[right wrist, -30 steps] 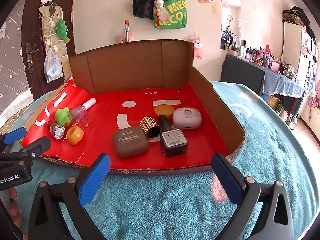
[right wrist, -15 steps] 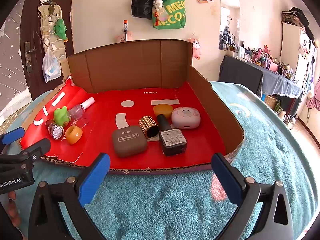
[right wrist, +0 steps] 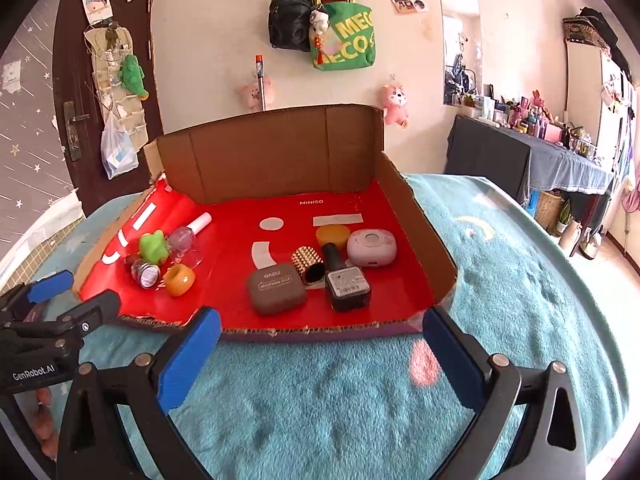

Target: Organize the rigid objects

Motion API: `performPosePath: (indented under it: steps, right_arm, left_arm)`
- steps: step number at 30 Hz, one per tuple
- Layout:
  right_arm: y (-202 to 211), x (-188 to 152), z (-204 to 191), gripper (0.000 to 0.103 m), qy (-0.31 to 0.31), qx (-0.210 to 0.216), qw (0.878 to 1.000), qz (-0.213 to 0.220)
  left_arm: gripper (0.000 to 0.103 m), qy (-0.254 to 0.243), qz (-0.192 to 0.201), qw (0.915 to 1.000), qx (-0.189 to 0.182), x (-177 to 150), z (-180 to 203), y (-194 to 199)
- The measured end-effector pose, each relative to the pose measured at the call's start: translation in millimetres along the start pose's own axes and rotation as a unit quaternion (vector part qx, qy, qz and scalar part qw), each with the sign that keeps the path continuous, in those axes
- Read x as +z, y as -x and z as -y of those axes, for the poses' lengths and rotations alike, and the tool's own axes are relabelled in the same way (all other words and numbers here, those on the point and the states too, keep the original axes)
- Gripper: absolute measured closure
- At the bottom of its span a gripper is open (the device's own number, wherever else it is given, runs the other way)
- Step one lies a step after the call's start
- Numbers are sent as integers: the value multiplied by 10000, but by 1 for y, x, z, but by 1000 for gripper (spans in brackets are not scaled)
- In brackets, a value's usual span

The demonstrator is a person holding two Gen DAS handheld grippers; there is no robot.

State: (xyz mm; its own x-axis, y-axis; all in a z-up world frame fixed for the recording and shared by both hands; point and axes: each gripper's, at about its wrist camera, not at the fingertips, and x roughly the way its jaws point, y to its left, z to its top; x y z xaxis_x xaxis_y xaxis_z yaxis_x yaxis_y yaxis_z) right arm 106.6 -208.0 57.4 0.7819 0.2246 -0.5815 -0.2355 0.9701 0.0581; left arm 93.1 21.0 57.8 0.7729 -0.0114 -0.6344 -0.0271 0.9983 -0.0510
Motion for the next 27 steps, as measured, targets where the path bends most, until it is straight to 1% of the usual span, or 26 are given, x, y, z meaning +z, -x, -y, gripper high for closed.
performPosePath:
  steps: [4,9,12,16,27]
  right_arm:
    - [0,-11,-1,0,34,104,9996,-247]
    - [-8,-29,0,0,72,129,9981,-597]
    - [-12,-35,3,0,41,125,9973,-723]
    - [-15,-39,3,0,65,101,9966,-815]
    - [-24,-45,4,0,28,47,9955,-942]
  left_arm:
    - [0,26,-254,9995,-168,-15,2,-2]
    - [0,55,-515,9985,-147,-30,1,-9]
    - [0,85,-645,9978,-147,-35,-1,-15]
    - [0,125,-760,9969,-156,-40,-1,-21]
    - [0,178,-883,9958,-149,-43,-2,-29]
